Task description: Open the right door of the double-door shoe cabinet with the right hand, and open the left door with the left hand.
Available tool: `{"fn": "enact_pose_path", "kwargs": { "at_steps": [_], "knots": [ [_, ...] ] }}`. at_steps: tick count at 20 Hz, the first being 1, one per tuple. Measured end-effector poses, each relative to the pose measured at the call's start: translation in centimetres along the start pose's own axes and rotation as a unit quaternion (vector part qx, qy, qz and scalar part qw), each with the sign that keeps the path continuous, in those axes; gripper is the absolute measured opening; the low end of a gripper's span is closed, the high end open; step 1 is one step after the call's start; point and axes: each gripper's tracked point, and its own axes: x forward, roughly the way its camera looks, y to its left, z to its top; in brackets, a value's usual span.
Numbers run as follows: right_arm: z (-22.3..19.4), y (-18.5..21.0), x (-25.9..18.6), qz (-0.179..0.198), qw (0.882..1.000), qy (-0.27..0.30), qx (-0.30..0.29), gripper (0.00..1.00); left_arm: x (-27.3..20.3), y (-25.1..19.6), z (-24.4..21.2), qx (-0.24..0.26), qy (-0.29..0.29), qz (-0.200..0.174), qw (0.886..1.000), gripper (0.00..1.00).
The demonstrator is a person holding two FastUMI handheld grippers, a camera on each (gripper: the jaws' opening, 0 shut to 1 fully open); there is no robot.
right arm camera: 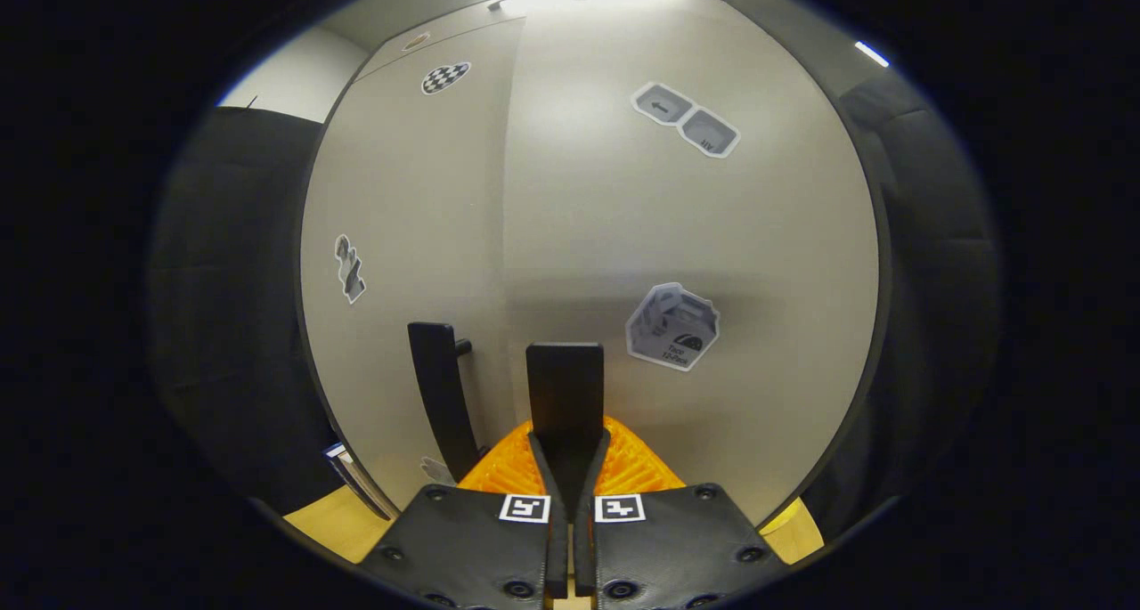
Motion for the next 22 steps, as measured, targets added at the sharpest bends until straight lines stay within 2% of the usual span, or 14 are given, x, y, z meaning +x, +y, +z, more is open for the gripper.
{"fn": "enact_pose_path", "kwargs": {
  "at_steps": [5,8,22],
  "knots": [
    [-0.2,-0.4,-2.5,0.017,1.000,-0.004,0.009,0.04,-0.9,-0.4,-1.0,-0.008,0.010,-0.006,1.000,0.94],
    [-0.5,-0.7,-3.9,0.026,1.000,0.000,0.010,0.04,-1.3,-0.8,-1.3,-0.006,0.014,-0.012,1.000,0.96],
    [-1.3,-2.2,-8.3,0.053,0.999,0.008,0.011,0.04,-1.5,-7.1,-0.8,0.008,0.010,-0.078,0.997,0.95]
  ]
}}
